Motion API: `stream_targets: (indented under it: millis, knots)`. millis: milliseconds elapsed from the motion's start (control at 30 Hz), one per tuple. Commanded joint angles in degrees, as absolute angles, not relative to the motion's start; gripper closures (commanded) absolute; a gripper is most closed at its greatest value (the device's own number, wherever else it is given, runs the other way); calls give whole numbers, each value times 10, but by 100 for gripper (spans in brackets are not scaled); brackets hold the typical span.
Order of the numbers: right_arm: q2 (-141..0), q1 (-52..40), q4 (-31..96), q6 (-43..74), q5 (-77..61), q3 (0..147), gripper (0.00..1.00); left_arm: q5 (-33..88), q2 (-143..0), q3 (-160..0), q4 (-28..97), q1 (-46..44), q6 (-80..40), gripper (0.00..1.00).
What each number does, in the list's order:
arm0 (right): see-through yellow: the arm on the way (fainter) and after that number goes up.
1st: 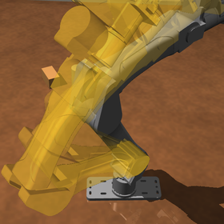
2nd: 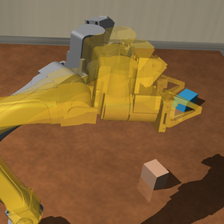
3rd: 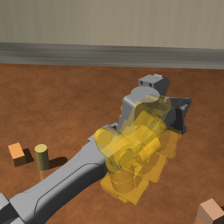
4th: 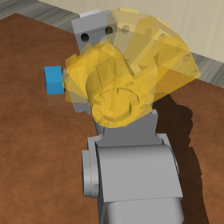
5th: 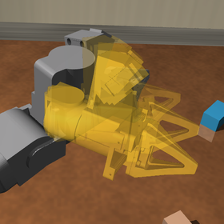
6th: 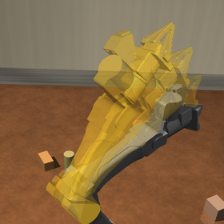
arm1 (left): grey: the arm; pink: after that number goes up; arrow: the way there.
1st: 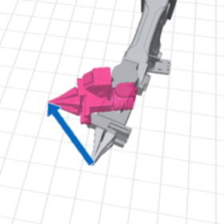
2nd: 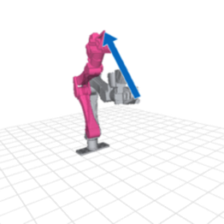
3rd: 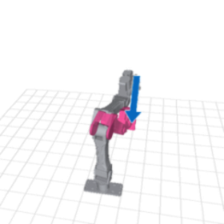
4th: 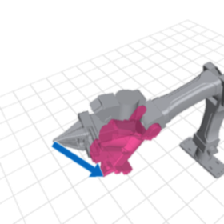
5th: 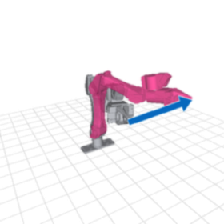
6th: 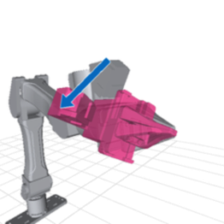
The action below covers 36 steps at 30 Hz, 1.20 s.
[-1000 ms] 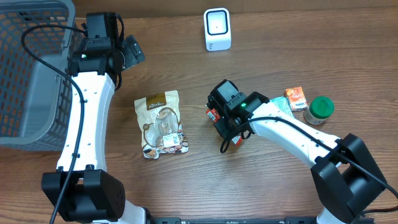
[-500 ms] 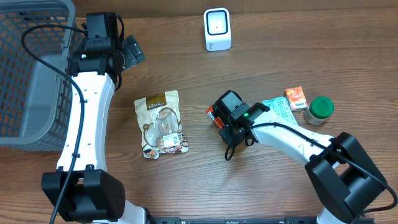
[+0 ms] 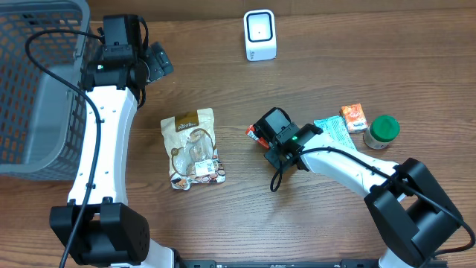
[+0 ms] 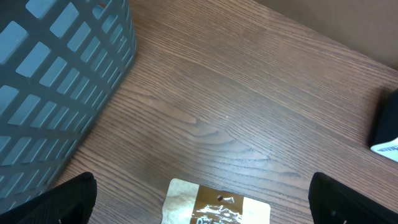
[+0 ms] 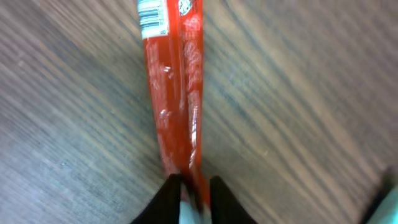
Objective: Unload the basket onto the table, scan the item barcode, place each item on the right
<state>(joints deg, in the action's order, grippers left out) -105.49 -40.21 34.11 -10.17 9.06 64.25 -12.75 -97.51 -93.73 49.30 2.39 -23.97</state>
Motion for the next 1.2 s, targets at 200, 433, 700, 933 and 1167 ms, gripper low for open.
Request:
stream_targets:
  millis: [200, 433, 700, 933, 1167]
  knots:
    - [-1028, -401, 384, -118, 141, 709, 69, -139, -980, -939, 492, 26, -240, 0]
    - [-1027, -400, 426, -55, 117, 722, 51, -139, -980, -939, 493, 26, -240, 0]
    - [-1027, -397, 466, -55, 59, 711, 47, -139, -980, -939, 493, 26, -240, 0]
    - [-1027, -360, 464, -42, 41, 693, 53, -139, -980, -939, 493, 26, -240, 0]
    - [-1027, -275, 464, -43, -154, 687, 61, -139, -980, -939, 492, 26, -240, 0]
